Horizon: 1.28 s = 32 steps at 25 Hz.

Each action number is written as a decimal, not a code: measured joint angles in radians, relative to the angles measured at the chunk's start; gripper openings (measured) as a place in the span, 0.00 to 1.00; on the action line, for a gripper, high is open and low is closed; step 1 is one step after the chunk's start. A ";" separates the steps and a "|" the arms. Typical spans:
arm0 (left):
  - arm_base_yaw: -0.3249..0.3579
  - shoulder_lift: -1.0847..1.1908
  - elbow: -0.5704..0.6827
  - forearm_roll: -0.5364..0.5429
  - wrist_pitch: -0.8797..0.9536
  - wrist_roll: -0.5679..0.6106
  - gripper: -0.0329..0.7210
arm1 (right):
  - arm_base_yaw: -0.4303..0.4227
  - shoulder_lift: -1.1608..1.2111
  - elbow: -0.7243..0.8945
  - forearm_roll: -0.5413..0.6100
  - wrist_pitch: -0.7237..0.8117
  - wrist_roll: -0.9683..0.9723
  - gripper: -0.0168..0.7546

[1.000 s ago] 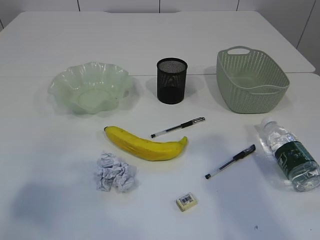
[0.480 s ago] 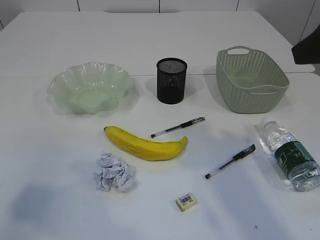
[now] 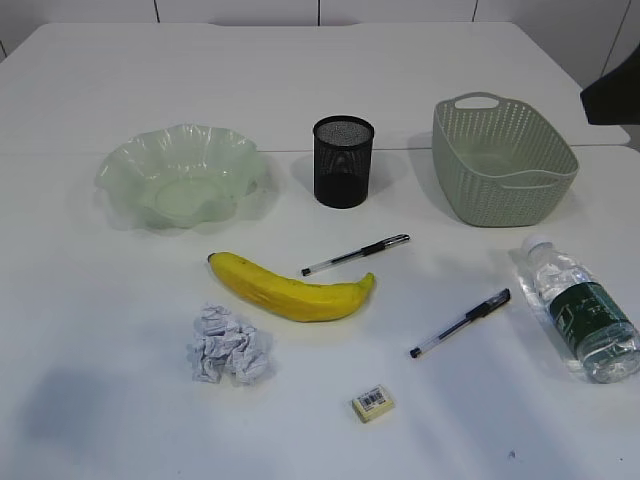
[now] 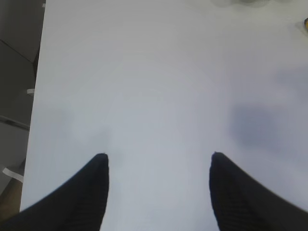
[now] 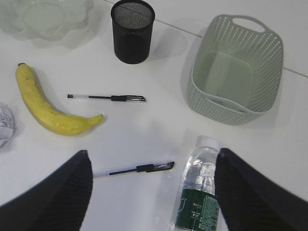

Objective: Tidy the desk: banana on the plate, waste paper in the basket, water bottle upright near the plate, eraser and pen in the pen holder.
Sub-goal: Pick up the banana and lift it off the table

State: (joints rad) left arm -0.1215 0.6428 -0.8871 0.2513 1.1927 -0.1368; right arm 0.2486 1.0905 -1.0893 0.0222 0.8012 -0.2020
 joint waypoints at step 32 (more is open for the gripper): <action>-0.184 0.364 -0.327 -0.014 0.058 0.069 0.66 | 0.000 0.000 0.000 -0.079 0.101 -0.010 0.78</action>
State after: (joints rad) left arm -0.3060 1.0072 -1.2145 0.2369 1.2504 -0.0677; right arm 0.2486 1.0905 -1.0893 -0.0564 0.9019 -0.2116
